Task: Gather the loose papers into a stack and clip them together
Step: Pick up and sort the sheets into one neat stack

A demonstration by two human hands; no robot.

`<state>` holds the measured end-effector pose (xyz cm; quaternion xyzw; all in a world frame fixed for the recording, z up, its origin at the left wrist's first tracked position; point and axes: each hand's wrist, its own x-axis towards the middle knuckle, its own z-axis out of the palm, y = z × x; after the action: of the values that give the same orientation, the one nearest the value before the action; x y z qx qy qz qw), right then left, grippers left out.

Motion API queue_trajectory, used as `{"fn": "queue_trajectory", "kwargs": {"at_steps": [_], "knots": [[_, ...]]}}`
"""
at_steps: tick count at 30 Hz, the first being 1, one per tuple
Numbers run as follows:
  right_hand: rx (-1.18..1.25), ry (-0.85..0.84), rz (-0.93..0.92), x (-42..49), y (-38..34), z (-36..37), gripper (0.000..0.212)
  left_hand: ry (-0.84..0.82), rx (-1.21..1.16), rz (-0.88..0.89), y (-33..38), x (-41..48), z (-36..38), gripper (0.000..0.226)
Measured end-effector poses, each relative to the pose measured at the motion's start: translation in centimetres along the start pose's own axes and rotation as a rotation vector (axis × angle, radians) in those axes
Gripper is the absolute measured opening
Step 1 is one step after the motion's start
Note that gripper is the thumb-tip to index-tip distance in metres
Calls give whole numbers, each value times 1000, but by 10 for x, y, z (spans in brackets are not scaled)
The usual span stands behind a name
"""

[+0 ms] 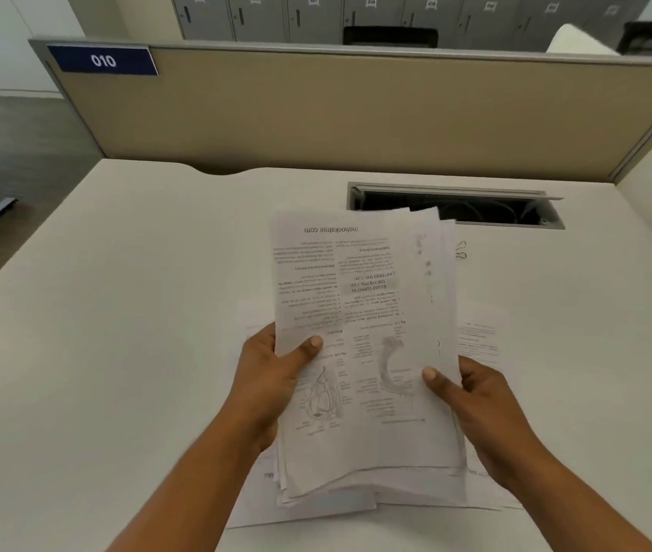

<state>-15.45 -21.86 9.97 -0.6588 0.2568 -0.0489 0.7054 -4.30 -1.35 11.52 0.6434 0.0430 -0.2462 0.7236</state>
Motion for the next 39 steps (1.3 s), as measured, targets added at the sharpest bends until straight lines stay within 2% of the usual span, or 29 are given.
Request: {"fn": "queue_trajectory", "kwargs": {"at_steps": [2,5,8,12,18,23,27,31,33,34,36,38,39], "knots": [[-17,37,-71,2,-3,-1,15,37,41,156,1,0,5,27],[-23,73,-192,8,-13,-3,15,20,115,374,8,3,11,44],[-136,67,-316,15,-22,-3,11,14,188,466,8,13,14,43],[-138,5,-307,22,-13,0,33,-6,207,379,-10,28,13,29],[-250,11,-255,27,1,-2,32,-21,248,287,-24,35,18,20],[-196,126,-215,32,-10,-14,10,-54,175,257,-6,32,20,12],[-92,161,-122,36,-13,-17,15,-38,110,108,-7,24,26,18],[-75,-52,54,33,-9,-24,29,11,80,34,-15,19,16,15],[-103,12,92,32,-1,-35,36,57,47,21,-17,20,6,15],[-186,118,92,32,5,-43,39,80,27,14,-19,20,0,15],[-575,329,85,35,24,-65,44,113,7,6,-21,20,-13,15],[-951,421,188,34,42,-82,65,141,15,0,-24,18,-25,14],[-1035,435,277,33,49,-86,76,154,25,-2,-25,18,-30,15]]}}
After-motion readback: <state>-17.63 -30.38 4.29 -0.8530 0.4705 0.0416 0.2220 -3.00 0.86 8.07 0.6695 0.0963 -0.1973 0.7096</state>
